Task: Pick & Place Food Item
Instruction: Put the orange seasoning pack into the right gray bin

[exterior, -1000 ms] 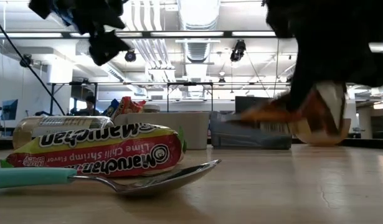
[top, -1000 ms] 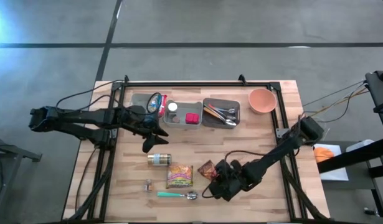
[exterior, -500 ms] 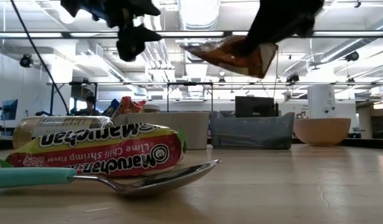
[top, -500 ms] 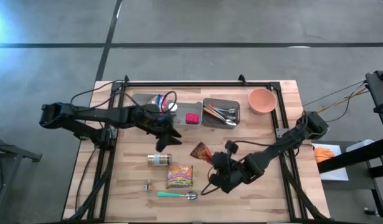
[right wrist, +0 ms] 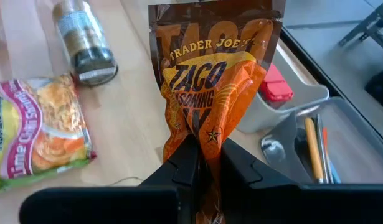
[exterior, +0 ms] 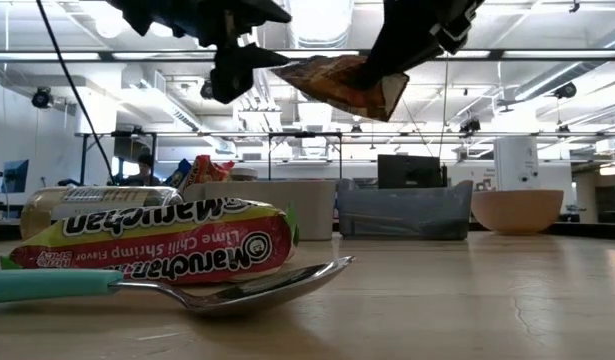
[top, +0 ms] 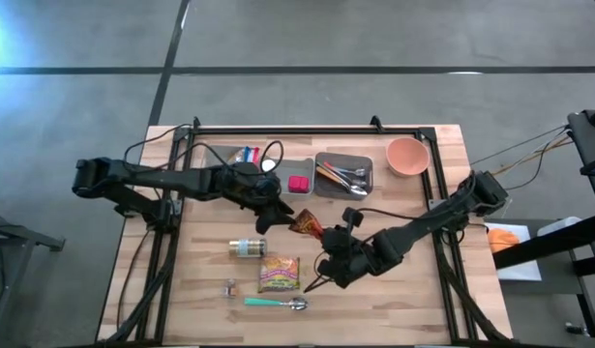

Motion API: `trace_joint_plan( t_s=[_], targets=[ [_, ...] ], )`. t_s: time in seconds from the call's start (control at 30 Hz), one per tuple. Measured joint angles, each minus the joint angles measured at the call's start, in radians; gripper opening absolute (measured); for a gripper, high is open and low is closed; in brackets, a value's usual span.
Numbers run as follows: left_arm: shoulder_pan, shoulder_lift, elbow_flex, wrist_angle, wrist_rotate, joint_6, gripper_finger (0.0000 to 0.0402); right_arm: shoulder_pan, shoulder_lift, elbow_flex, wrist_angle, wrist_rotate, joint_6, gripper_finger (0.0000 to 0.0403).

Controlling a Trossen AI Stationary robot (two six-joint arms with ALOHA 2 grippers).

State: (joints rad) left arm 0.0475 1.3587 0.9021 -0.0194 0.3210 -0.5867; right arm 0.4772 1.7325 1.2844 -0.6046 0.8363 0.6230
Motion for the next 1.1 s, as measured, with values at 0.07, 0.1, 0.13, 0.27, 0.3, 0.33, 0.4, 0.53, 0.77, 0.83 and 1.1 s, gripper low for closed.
trace_joint_plan(
  t_s=[0.07,0.1,0.13,0.27,0.3,0.33,0.4,0.53,0.77,0.83,1.1],
  targets=[
    [0.000,0.002,-0.006,0.010,-0.011,-0.011,0.0210,-0.001,0.000,0.006,0.020,0.002,-0.019,0.0029],
    [0.001,0.008,-0.007,0.025,-0.012,-0.013,0.0210,-0.001,0.000,0.010,0.022,0.003,-0.025,0.0029],
    [0.001,0.011,-0.003,0.030,-0.013,-0.013,0.0210,-0.001,-0.001,0.014,0.018,0.003,-0.034,0.0029],
    [0.001,0.026,-0.004,0.030,-0.014,-0.015,0.0210,-0.002,-0.002,0.030,0.020,0.003,-0.051,0.0029],
    [0.001,0.026,-0.005,0.027,-0.014,-0.016,0.0210,-0.003,-0.002,0.033,0.019,0.003,-0.055,0.0029],
    [0.001,0.031,-0.005,0.029,-0.016,-0.016,0.0210,-0.004,-0.002,0.036,0.021,0.003,-0.056,0.0029],
    [0.002,0.037,-0.003,0.033,-0.018,-0.016,0.0210,-0.006,-0.002,0.039,0.019,0.003,-0.059,0.0029],
    [0.002,0.044,-0.003,0.043,-0.021,-0.016,0.0210,-0.014,-0.002,0.046,0.023,0.004,-0.078,0.0028],
    [0.002,0.045,-0.004,0.046,-0.021,0.014,0.0210,-0.022,-0.002,0.047,0.091,0.004,-0.159,0.0028],
    [0.002,0.045,-0.004,0.047,-0.021,0.023,0.0210,-0.026,-0.002,0.047,0.103,0.004,-0.169,0.0028],
    [0.002,0.045,-0.005,0.047,-0.014,0.094,0.0172,-0.039,-0.002,0.045,0.119,0.004,-0.182,0.0027]
  ],
)
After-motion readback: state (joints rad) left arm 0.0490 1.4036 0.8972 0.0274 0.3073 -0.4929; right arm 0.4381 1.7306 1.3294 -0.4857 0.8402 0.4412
